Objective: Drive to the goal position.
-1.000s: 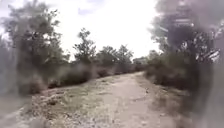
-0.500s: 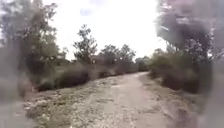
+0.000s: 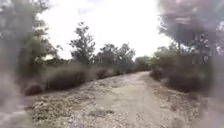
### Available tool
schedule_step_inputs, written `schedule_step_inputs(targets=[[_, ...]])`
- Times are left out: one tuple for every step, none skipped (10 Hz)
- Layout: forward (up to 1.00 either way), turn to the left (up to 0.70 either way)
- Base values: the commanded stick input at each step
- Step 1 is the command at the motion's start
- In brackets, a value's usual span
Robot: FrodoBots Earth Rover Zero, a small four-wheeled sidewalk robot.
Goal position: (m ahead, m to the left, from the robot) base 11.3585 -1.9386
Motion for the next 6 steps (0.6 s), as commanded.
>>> schedule_step_inputs(targets=[[1.0,0.0],[1.0,-0.03],[1.0,-0.17],[1.0,-0.38],[1.0,-0.36],[1.0,-0.06]])
